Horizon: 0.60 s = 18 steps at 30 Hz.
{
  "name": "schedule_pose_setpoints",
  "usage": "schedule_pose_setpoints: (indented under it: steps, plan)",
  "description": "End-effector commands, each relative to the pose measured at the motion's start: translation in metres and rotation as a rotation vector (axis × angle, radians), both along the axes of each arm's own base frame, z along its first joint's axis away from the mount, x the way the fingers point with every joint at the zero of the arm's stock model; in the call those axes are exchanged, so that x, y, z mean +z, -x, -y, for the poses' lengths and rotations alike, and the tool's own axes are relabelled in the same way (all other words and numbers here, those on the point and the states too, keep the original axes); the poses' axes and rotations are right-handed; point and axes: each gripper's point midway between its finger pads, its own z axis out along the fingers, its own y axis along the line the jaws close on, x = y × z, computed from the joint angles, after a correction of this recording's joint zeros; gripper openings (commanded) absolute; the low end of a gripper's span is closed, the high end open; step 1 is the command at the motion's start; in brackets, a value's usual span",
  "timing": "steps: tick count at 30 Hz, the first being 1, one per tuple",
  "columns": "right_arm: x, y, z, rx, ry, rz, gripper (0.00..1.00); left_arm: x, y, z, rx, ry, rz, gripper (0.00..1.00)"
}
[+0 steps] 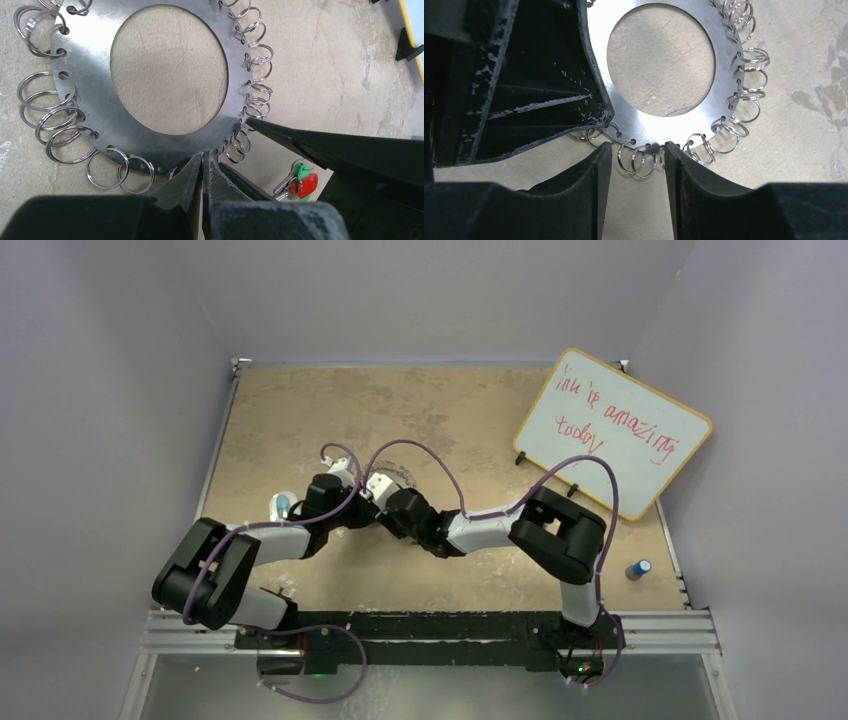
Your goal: Put the keys on the keyring
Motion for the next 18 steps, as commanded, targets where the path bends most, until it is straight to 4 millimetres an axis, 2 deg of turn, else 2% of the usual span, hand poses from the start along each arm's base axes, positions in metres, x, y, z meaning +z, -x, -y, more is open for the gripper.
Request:
schedule_pose_setpoints:
  steps: [1, 4, 9, 11, 15, 18]
  plan:
    - [0.001, 0.010, -0.011, 0.104, -0.028, -0.008, 0.51, 0.019, -0.008, 0.008, -0.010, 0.038, 0.049, 0.00]
    - [-0.001, 0.017, -0.010, 0.143, -0.027, -0.018, 0.58, 0.020, -0.009, 0.008, -0.008, 0.040, 0.049, 0.00]
    - [0.000, 0.020, -0.012, 0.173, -0.034, -0.009, 0.56, 0.021, -0.010, 0.010, -0.007, 0.052, 0.052, 0.00]
    - [-0.003, 0.017, -0.014, 0.166, -0.027, -0.009, 0.51, 0.022, -0.010, 0.010, -0.007, 0.056, 0.052, 0.00]
    - [-0.013, 0.014, -0.017, 0.153, 0.000, -0.025, 0.28, 0.022, -0.010, 0.010, -0.006, 0.058, 0.050, 0.00]
    - [-0.013, 0.014, -0.017, 0.149, -0.002, -0.034, 0.18, 0.021, -0.009, 0.010, -0.003, 0.056, 0.047, 0.00]
